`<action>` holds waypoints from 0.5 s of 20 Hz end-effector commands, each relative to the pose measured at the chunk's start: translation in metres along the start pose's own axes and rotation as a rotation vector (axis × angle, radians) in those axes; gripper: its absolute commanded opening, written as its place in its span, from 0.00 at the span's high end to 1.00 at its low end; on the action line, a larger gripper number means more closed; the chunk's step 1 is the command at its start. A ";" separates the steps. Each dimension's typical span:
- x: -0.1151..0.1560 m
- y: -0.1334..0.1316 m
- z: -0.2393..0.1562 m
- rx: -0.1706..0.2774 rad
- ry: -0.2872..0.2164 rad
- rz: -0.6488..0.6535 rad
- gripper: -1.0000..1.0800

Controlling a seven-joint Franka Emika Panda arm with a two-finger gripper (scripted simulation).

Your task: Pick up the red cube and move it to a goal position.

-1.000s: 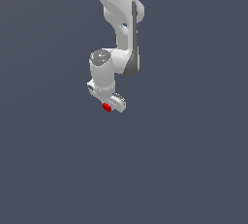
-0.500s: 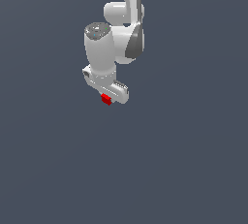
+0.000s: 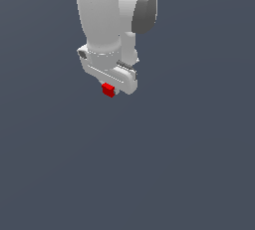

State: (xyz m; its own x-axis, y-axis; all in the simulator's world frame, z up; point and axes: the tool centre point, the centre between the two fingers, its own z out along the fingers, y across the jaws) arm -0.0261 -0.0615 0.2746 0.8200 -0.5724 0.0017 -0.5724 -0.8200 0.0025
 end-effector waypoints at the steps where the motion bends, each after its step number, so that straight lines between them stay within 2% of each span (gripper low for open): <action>1: 0.004 -0.006 -0.025 0.000 0.000 0.000 1.00; 10: 0.018 -0.024 -0.092 0.002 -0.001 -0.001 1.00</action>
State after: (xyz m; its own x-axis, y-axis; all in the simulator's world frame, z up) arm -0.0008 -0.0525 0.3571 0.8208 -0.5713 0.0013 -0.5713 -0.8208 0.0007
